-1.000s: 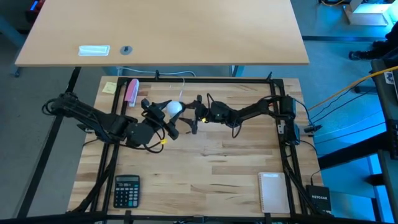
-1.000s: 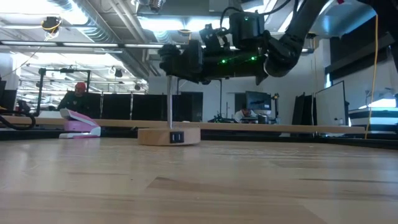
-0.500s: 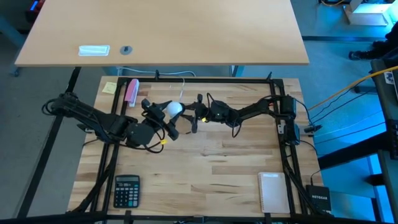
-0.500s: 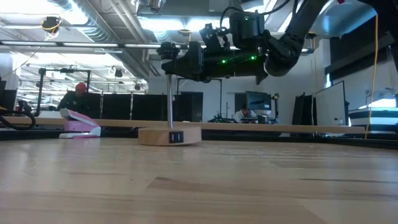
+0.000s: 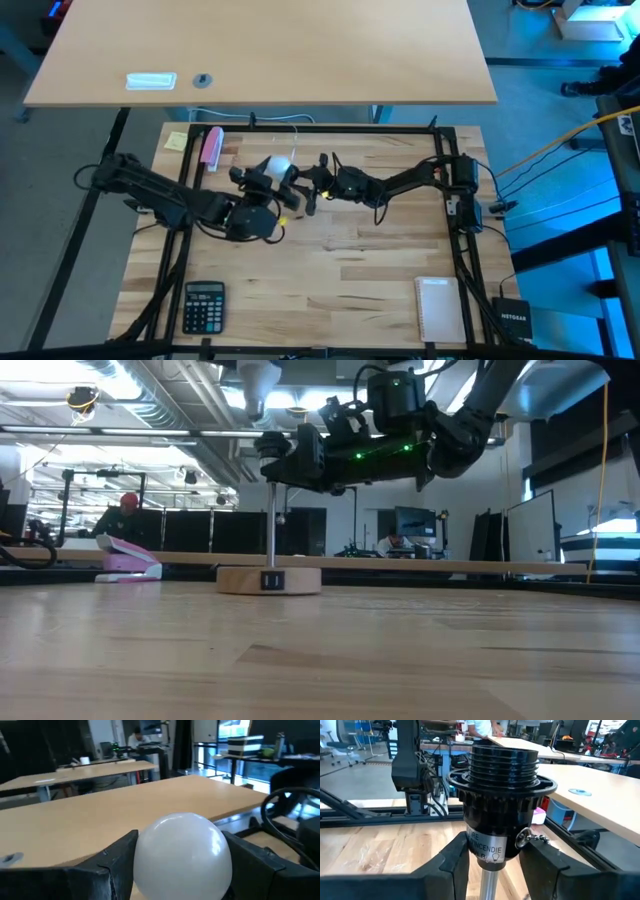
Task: Screw lightbulb
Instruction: Insert the white lightbulb into the brown lamp
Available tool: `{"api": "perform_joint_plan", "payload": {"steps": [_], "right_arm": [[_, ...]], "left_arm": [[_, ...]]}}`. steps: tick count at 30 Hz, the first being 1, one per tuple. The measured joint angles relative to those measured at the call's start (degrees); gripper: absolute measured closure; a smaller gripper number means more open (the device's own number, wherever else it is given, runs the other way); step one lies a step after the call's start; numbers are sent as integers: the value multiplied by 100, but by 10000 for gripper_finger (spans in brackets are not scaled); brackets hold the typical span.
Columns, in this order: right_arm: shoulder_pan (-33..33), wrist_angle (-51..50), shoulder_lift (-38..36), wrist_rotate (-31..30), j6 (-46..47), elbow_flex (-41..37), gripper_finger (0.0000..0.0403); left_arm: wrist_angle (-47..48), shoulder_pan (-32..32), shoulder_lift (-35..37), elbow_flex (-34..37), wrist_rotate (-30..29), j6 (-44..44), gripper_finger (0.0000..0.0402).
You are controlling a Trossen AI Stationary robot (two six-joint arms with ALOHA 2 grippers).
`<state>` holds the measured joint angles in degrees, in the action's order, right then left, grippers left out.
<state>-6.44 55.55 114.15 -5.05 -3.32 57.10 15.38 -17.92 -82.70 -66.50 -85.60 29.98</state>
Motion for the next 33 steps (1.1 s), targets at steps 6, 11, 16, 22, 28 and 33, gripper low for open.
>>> {"api": "perform_joint_plan", "payload": {"steps": [6,11,16,22,28,33], "right_arm": [[4,-7,0,-10,23,2,259],[4,-9,0,-12,32,2,259],[4,-73,8,-35,80,-7,303],[4,-84,13,-43,66,-13,373],[4,-93,13,-51,51,-11,401],[4,-143,11,-55,300,-6,349]], "left_arm": [[-20,228,-35,0,40,361,163],[-483,397,-36,0,119,141,163],[-591,565,-154,0,269,193,163],[-536,574,-431,-2,42,188,163],[-479,574,-494,0,90,84,163],[-377,573,-494,0,98,139,163]]}}
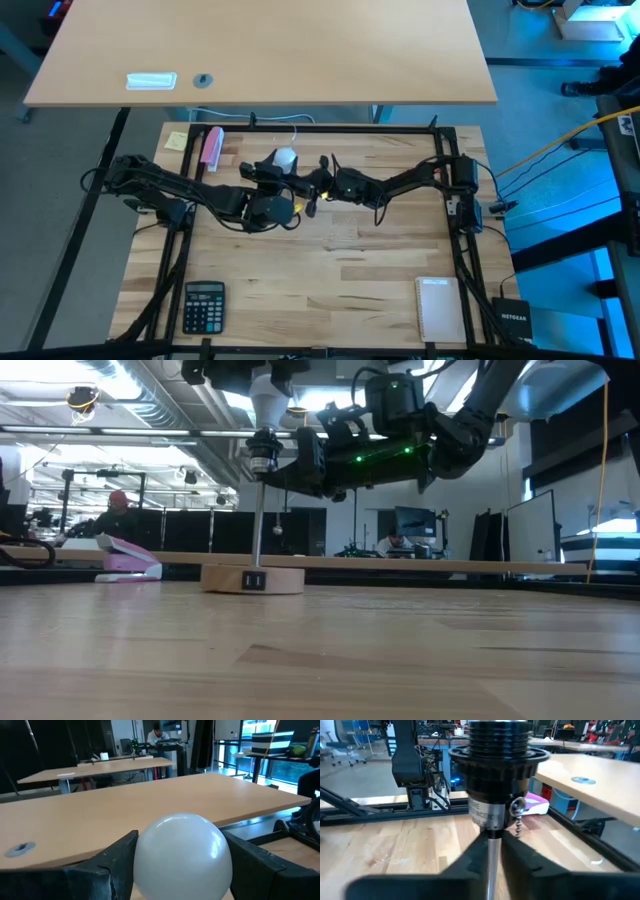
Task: Screw lightbulb
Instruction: Insert the white lightbulb into the brown lamp
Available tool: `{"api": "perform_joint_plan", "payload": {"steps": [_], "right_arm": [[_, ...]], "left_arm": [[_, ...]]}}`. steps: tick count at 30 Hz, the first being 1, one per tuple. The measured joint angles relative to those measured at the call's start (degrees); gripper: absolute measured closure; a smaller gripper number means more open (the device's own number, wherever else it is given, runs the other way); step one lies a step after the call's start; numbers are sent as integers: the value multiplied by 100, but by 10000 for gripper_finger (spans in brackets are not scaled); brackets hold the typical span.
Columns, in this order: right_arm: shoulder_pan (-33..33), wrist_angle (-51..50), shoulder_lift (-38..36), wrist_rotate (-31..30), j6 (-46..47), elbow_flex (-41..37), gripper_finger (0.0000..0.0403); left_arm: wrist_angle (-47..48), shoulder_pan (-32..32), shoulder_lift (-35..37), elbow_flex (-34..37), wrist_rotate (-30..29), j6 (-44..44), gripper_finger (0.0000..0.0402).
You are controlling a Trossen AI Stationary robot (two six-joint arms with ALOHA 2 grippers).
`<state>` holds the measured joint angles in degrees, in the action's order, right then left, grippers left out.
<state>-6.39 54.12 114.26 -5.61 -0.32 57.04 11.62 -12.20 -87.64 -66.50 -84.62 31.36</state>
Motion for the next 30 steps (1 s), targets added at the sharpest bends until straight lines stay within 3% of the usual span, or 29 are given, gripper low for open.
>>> {"api": "perform_joint_plan", "payload": {"steps": [4,8,12,18,22,30], "right_arm": [[0,-144,0,174,44,1,267],[-19,-296,95,762,48,1,192],[-44,488,428,791,-9,2,150],[-120,333,507,548,-549,332,152],[-95,-308,447,-172,-1044,659,168],[-119,-1303,347,-66,-813,683,177]], "left_arm": [[-26,-1,0,0,26,-27,163],[-13,-19,0,0,62,-26,163],[-17,-16,0,0,66,-98,163],[-29,-1,5,-2,36,-187,163],[-35,-8,9,-4,52,-230,163],[-54,-21,15,-9,122,-298,163]]}}
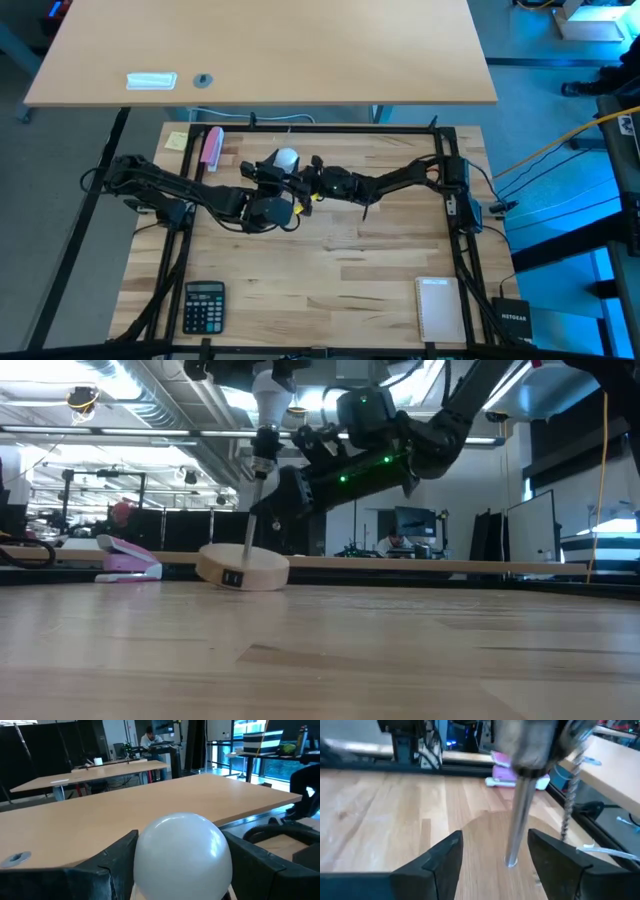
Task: Screw lightbulb
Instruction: Insert the white lightbulb into the brown lamp
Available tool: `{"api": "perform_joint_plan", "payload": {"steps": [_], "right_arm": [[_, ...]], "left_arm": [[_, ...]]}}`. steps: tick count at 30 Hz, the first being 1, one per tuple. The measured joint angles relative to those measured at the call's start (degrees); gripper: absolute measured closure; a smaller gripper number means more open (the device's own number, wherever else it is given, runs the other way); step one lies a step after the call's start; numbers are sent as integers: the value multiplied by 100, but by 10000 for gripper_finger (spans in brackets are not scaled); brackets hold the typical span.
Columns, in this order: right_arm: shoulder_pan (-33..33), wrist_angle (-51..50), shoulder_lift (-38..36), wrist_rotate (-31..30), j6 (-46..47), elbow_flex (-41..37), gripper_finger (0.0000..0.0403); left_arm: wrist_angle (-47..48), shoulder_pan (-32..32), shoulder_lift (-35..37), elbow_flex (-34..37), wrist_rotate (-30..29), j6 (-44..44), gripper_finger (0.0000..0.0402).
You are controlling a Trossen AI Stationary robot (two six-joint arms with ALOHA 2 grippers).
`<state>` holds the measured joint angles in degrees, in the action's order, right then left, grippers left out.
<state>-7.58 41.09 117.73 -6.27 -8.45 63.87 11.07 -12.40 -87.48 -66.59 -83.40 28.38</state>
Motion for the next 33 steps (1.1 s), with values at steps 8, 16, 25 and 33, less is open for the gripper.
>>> {"api": "perform_joint_plan", "payload": {"steps": [8,16,25,33], "right_arm": [[54,-1099,-480,-582,214,-13,147],[44,-1364,-990,-19,-85,-306,121],[-201,571,-728,544,365,-1288,120],[-189,245,104,311,487,-502,120]], "left_arm": [[123,46,0,0,-4,30,163],[366,37,4,-2,0,-149,163],[442,-61,11,-4,262,-288,163],[305,-61,2,1,314,-338,162]]}}
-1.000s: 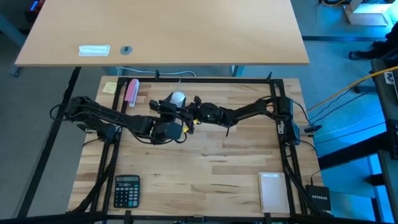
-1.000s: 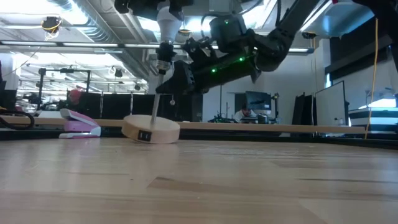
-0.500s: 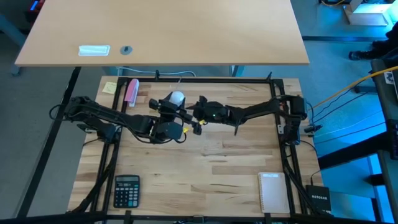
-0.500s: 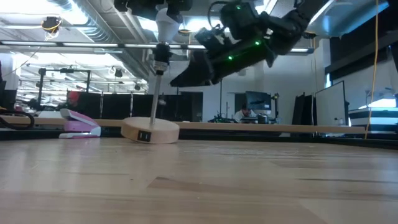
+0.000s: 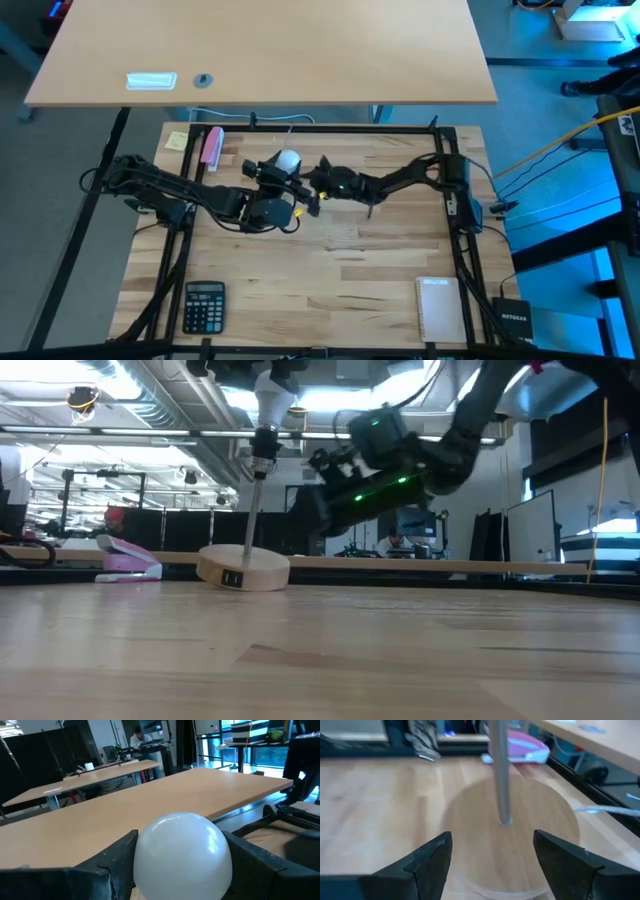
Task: Screw lightbulb
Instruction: Insert the white lightbulb into the brown lamp
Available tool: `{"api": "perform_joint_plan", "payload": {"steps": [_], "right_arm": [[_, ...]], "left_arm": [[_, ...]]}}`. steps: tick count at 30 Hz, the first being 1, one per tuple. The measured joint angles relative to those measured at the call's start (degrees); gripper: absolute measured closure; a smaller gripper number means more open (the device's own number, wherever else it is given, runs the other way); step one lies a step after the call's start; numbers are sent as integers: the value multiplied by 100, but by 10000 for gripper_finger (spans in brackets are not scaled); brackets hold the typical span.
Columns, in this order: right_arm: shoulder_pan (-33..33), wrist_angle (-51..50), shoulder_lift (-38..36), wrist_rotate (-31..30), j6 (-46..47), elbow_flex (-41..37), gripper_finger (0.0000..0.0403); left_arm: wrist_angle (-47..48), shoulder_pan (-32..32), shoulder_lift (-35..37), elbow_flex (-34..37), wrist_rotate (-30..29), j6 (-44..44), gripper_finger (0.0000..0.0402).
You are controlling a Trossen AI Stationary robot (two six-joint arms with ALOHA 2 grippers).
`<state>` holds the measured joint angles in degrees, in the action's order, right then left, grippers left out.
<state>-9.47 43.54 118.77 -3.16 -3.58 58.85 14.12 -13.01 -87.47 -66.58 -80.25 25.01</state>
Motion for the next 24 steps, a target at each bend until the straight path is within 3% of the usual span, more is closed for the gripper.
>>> {"api": "perform_joint_plan", "payload": {"steps": [6,13,18,24], "right_arm": [[15,-798,315,-232,-530,901,120],[-62,-2449,853,-482,-582,1989,120],[-57,-3277,810,-591,-312,2080,120],[23,-4193,664,-118,251,2069,120]], "left_arm": [[1,-1,-2,3,13,-17,162],[0,-6,-2,8,0,-11,162],[-12,-51,-6,10,-4,11,162],[6,-168,-6,10,-8,95,162]]}}
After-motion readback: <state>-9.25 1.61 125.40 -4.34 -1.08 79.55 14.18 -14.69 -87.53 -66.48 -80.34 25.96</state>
